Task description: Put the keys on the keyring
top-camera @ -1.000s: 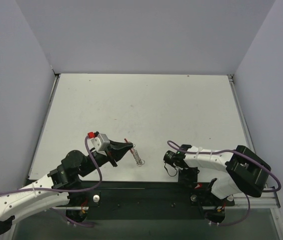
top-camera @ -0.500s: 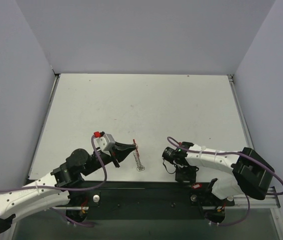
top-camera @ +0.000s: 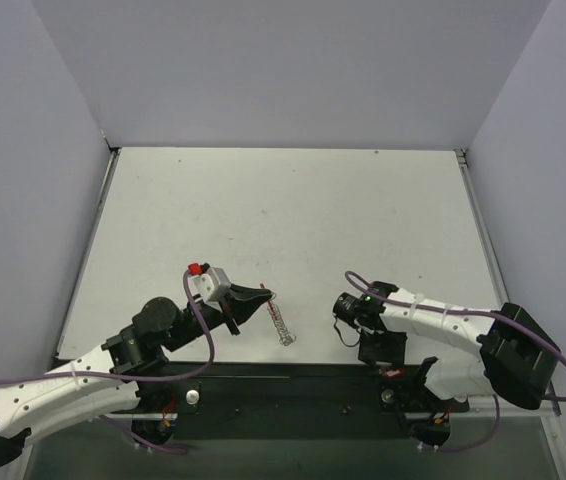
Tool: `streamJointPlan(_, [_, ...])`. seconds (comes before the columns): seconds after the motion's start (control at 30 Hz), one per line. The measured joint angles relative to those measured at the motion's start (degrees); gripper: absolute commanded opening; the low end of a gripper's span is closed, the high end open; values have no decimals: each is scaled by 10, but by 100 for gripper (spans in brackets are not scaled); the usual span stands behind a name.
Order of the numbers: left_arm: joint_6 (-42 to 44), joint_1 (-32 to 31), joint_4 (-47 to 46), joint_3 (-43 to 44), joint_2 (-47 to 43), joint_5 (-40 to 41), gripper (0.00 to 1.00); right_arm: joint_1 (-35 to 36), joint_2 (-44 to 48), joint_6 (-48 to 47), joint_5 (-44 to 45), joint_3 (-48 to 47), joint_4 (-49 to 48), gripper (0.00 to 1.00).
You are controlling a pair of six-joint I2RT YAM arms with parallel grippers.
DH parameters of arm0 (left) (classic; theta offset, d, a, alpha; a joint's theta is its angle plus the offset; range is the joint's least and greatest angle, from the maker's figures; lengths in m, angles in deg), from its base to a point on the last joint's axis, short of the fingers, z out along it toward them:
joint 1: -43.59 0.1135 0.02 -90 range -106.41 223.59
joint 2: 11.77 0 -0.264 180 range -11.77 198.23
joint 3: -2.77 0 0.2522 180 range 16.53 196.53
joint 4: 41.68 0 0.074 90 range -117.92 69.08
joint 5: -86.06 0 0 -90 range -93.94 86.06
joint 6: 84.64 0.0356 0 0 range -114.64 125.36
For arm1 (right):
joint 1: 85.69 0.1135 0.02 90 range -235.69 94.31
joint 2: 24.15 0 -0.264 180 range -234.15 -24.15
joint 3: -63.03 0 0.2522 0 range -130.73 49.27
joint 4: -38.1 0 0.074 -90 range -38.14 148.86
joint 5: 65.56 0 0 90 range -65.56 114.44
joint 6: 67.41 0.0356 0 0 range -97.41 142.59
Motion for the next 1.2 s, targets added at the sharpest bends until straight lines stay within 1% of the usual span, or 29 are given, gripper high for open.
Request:
streamJointPlan(0.2, [2,0,0,0,-6,0,0,-22,26,4,0,34,13,40])
streamJointPlan(0.3, [5,0,0,-2,-12,0,0,-25,37,8,-1,51,10,40])
streamJointPlan(0.47, [6,0,0,-5,-17,-2,0,-26,61,12,-2,84,-10,39])
streamJointPlan(0.63, [6,0,0,-6,-17,-6,0,-34,72,6,-2,89,-32,38])
streamJointPlan(0.77, [6,0,0,-6,-15,-8,0,-34,56,-7,-2,85,-43,38])
streamJointPlan(0.93, [6,0,0,-6,-11,-9,0,-43,41,-26,-3,82,-52,34])
streamJointPlan(1.07, [6,1,-1,-6,-11,-9,0,-59,30,-60,-9,78,-52,34])
streamJointPlan(1.2, [6,3,-1,-6,-7,-9,0,-63,-14,-106,-20,61,-53,34])
